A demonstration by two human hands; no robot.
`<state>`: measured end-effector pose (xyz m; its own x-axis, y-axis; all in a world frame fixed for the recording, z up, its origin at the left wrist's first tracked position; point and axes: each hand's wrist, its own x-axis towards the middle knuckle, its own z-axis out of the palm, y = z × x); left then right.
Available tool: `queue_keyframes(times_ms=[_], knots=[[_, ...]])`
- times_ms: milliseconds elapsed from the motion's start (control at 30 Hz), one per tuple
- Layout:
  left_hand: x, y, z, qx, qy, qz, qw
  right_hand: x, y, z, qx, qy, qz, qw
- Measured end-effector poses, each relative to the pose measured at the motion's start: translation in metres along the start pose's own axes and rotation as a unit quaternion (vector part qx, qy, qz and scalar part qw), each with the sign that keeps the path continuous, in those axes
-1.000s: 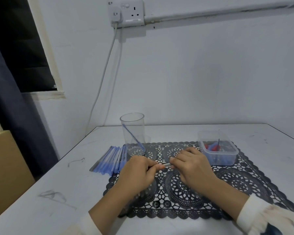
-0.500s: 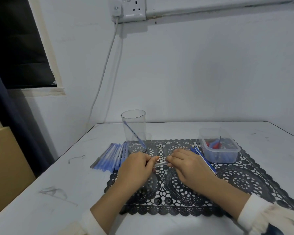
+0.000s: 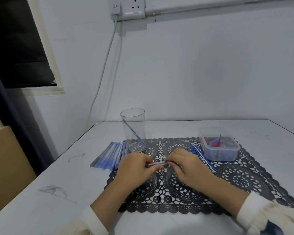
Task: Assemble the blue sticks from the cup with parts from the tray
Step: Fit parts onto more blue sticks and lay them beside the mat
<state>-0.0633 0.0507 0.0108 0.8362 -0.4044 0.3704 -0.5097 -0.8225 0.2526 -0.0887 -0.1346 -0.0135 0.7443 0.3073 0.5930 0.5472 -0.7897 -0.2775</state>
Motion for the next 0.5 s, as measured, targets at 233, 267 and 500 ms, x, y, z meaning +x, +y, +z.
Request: queue_keyframes(times_ms=[233,267,500], knots=[[0.0002,0.0021,-0.0007,0.023,-0.008,0.017,1.0,0.0006,0.004,0.0033,0.017,-0.006,-0.007,1.0],[-0.0002,0.0023,-0.0008,0.016,-0.009,0.017,1.0,0.0008,0.0043,0.0036,0.019,-0.006,-0.007,1.0],[-0.0002,0.0021,-0.0021,-0.003,0.0,0.003,1.0,-0.0013,0.0059,0.007,-0.022,-0.018,-0.02,0.999]])
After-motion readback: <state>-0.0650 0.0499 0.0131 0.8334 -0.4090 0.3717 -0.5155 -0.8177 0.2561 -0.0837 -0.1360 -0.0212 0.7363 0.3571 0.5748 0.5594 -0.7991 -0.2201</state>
